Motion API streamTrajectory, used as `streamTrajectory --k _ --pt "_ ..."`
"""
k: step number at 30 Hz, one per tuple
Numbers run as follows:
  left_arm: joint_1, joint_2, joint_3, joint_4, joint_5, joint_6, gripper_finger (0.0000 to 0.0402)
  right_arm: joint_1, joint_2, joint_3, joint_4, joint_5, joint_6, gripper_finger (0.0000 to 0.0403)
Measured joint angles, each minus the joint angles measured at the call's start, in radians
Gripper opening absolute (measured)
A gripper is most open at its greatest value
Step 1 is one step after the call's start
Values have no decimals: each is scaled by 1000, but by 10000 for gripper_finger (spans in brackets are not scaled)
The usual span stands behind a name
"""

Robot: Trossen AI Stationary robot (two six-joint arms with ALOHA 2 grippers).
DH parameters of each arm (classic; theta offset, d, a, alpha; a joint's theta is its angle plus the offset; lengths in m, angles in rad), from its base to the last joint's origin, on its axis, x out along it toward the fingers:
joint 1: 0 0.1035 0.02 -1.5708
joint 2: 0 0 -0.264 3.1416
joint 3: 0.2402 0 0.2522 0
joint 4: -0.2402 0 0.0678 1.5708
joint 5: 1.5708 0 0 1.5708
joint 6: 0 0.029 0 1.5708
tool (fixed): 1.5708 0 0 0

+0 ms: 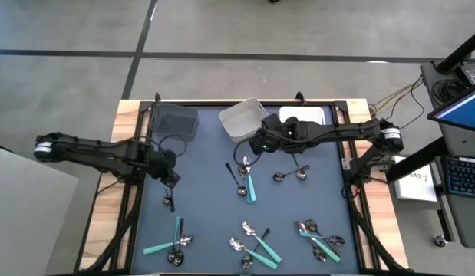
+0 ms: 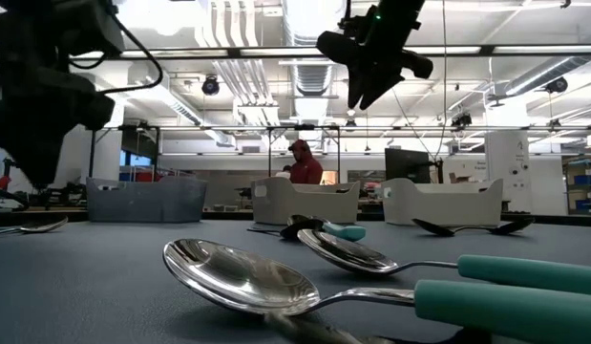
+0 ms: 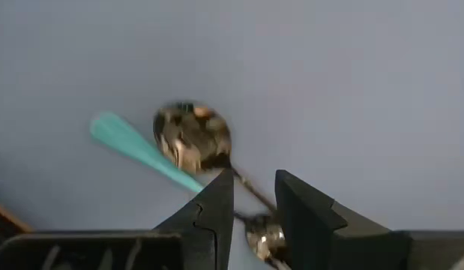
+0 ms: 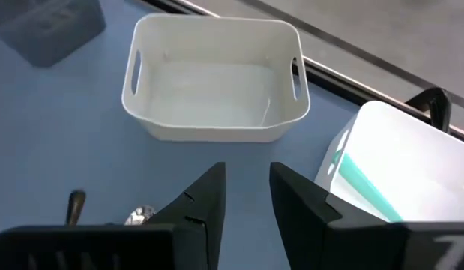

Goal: Sort silverware by color (type)
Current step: Put the black spoon into the black bin

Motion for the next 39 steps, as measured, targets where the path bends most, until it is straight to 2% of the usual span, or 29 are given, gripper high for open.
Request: streamTrajectory --k 9,16,22,26,39 --pt "-30 -2 4 92 130 -74 84 0 21 0 0 -2 -18 106" --pt "-109 28 4 111 127 -106 126 0 21 0 -37 2 -21 119" --pt "-145 99 3 106 50 -194 166 -1 26 -1 -52 2 -21 123" --pt "-146 177 -5 106 28 -238 169 -1 31 -2 -51 2 -21 121" --pt "-147 376 -19 216 18 -239 151 -1 49 -2 -51 3 -29 121"
